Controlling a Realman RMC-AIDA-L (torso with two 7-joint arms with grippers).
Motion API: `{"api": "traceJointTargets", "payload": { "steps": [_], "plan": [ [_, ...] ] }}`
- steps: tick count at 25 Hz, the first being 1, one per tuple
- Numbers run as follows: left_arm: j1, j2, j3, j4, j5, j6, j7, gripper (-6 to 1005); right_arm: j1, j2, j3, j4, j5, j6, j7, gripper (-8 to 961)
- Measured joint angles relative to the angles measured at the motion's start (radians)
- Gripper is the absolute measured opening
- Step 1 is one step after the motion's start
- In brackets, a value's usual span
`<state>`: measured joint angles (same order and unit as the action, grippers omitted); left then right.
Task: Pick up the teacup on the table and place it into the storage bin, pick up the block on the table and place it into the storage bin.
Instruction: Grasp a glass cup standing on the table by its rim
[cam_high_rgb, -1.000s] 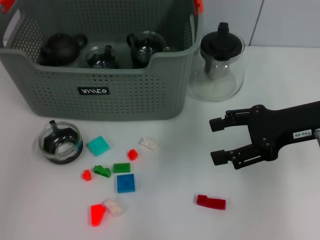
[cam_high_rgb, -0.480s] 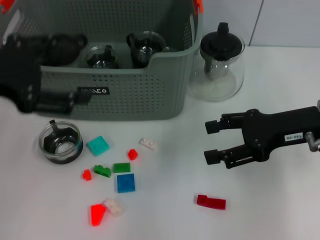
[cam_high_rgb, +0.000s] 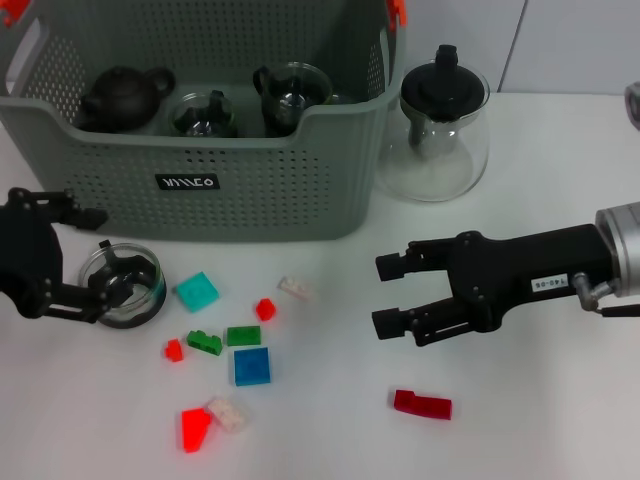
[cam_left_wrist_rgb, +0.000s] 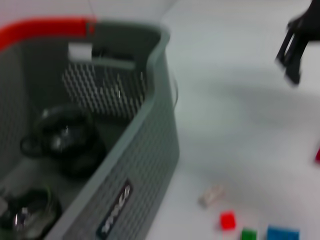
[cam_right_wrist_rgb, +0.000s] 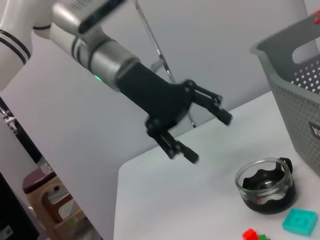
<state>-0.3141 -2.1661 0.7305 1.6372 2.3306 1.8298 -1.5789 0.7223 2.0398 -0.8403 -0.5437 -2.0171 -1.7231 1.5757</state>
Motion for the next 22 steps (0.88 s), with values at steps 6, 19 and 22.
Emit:
{"api": "traceJointTargets", "payload": {
  "steps": [6,19,22],
  "plan": [
    [-0.026,0.000,0.137,-0.032,0.187,-0.098,0.004,849,-0.004,0.018,0.007,0.001,0.000,0.016,0.006,928],
    [-0.104,-0.003,0.360,-0.114,0.441,-0.203,-0.055,834,-0.012,0.032,0.011,0.027,0.000,0.039,0.010,928],
    [-0.122,-0.002,0.389,-0.141,0.459,-0.206,-0.062,830,-0.012,0.034,0.011,0.028,0.000,0.048,0.010,928]
  ]
}}
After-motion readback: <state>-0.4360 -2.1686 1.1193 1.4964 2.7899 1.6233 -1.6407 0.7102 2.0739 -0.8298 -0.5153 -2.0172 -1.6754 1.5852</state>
